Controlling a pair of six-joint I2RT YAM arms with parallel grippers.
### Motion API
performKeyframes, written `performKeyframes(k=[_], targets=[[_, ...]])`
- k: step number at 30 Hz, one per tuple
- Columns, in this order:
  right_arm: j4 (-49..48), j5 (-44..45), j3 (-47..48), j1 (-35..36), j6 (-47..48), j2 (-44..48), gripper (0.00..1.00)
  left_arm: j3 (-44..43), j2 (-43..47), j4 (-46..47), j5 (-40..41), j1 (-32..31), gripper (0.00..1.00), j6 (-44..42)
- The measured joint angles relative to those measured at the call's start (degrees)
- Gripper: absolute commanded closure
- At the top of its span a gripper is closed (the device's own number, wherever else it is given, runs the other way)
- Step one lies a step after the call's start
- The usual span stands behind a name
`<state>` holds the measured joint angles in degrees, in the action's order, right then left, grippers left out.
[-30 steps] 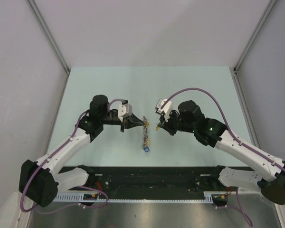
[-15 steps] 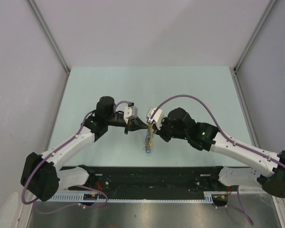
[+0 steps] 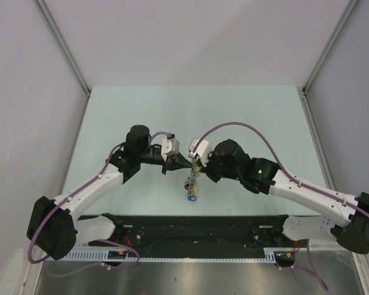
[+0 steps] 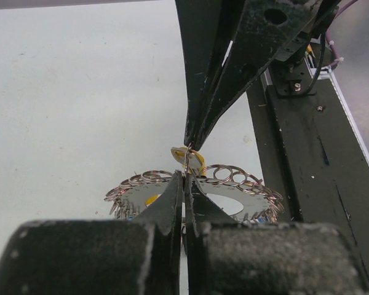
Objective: Put the keys on the keyring
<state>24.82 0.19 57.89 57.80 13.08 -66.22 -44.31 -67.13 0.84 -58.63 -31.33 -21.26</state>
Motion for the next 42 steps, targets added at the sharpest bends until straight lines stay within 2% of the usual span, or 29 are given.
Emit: performKeyframes(k=[42], targets=[[0.92,-3.72,0.02,0.0,0.0,-0.83,1.0,0.0,-0.59,-3.61,0.83,-1.03,1.0,-4.0]])
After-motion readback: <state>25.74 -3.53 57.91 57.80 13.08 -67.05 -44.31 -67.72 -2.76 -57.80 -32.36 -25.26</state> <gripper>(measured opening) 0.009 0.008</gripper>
